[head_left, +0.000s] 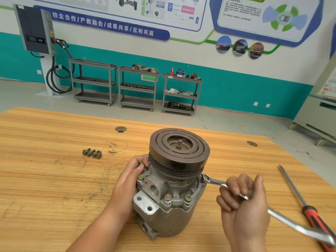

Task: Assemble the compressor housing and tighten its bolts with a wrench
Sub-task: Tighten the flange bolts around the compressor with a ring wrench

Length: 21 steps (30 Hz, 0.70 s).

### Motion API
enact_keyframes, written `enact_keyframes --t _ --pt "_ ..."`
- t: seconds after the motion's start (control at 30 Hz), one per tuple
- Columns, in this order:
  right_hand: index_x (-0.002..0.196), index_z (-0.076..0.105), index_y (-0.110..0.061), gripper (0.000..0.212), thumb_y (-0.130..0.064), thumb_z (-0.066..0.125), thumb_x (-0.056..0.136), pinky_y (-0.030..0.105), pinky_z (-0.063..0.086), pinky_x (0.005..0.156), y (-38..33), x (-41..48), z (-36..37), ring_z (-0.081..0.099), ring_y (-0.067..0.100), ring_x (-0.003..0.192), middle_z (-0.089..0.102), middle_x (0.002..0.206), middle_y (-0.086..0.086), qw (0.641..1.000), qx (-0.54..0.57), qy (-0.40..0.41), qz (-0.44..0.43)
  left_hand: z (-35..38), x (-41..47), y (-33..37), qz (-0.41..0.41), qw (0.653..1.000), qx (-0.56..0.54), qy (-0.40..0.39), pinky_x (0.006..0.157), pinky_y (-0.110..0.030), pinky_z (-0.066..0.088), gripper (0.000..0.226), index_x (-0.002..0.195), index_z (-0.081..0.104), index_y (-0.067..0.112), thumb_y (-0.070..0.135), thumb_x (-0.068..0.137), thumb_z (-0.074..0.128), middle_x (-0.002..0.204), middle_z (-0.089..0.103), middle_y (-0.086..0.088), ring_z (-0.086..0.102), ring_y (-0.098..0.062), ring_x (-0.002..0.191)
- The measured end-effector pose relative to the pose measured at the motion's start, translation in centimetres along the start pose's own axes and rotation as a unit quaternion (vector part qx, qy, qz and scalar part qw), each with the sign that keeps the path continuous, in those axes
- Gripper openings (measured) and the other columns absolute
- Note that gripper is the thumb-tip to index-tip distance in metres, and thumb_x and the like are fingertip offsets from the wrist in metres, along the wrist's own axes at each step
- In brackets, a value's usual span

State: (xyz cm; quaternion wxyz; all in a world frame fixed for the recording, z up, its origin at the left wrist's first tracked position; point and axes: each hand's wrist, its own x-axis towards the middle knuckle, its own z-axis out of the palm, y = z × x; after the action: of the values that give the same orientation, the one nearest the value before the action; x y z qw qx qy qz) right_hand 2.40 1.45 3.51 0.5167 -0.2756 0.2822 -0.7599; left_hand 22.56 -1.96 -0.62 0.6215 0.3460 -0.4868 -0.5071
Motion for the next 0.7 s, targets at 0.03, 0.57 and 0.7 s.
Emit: enact_keyframes --t 0.03,0.57,0.7 --pt "0.044 0.043 -0.021 0.049 -0.049 0.044 0.085 0.012 0.016 0.035 0.4 -1.2 0.3 0.019 0.004 0.033 0.039 0.046 -0.005 0.999 -0.027 0.015 -0.039 0.0 -0.1 0.0 0.002 1.0 0.002 -0.001 0.055 -0.013 0.048 0.022 0.106 0.046 -0.007 0.01 0.098 0.034 0.085 0.067 -0.002 0.064 -0.009 0.072" --pt "0.041 0.044 -0.02 0.054 -0.062 0.076 0.053 0.012 0.025 0.038 -2.6 -0.3 -0.9 0.032 0.01 0.04 0.045 0.046 0.001 0.987 -0.091 -0.132 -0.02 0.2 -0.1 0.3 0.006 1.0 -0.011 -0.004 0.056 -0.014 0.049 0.02 0.104 0.045 -0.007 0.01 0.098 0.035 0.081 0.067 0.0 0.065 -0.009 0.071" --pt "0.046 0.025 -0.025 0.062 -0.079 0.044 0.07 0.017 0.014 0.035 -2.5 5.0 -0.6 0.015 0.009 0.039 0.02 0.042 -0.006 0.976 0.011 -0.186 0.114 0.2 -0.3 0.4 -0.001 1.0 -0.026 -0.006 0.055 -0.015 0.05 0.019 0.104 0.044 -0.007 0.009 0.098 0.034 0.083 0.068 0.0 0.066 -0.01 0.071"
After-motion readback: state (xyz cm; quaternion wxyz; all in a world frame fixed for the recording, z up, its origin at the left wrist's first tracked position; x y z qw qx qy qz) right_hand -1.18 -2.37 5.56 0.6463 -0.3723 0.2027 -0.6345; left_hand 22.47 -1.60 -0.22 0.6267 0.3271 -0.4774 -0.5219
